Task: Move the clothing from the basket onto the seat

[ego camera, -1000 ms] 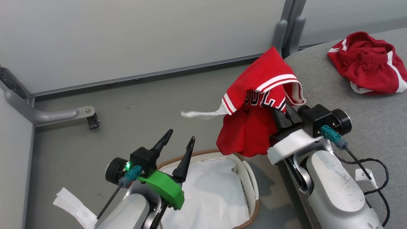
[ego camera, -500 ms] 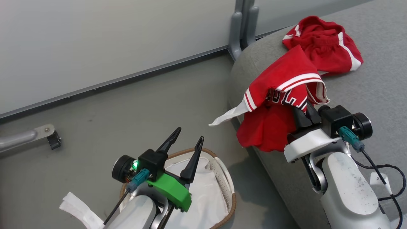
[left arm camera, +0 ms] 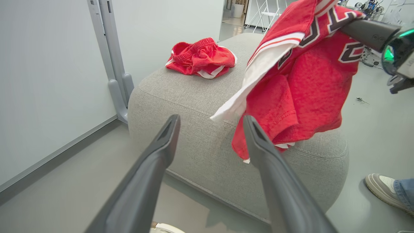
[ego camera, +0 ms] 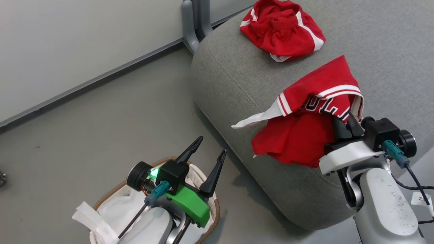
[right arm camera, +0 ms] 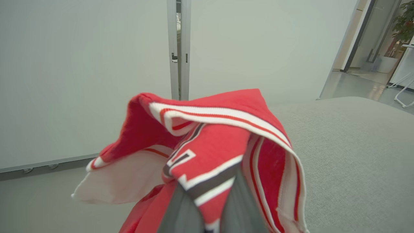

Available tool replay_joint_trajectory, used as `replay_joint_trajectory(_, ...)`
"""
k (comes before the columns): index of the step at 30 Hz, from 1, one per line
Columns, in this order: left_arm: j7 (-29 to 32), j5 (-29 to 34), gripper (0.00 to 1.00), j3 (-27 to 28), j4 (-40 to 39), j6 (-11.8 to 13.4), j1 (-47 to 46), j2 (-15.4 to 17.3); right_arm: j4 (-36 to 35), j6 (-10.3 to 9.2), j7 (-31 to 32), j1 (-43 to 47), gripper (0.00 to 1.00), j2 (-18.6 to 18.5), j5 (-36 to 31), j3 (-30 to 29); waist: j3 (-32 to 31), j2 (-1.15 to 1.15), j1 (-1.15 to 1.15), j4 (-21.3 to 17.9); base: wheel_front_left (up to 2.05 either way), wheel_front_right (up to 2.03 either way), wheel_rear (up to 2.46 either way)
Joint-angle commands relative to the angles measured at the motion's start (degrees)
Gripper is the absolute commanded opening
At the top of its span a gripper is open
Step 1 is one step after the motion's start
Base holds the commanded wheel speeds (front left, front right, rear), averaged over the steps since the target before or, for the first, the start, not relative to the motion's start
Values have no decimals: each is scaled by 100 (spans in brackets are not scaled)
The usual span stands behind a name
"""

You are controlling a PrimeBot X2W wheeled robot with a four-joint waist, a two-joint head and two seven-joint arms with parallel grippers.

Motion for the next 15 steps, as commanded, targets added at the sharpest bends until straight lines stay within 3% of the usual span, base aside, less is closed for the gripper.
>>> replay_joint_trajectory(1,-4,59,100,0,21,-32,-87,45,-46,-8,-2,63,0,-5,49,-60,229,10,0,-192,0,0,0)
replay_joint_trajectory(10,-5,136,100,-48,10,-69,-225,22,-133,-8,-2,-346,0,-11,-178,-386,488,10,0,164,0,0,0)
replay_joint_trajectory(15,-4,190,100,-30,-69,-71,-336,50,-134,-8,-2,-1151,0,-196,-472,-810,724,10,0,546,0,0,0)
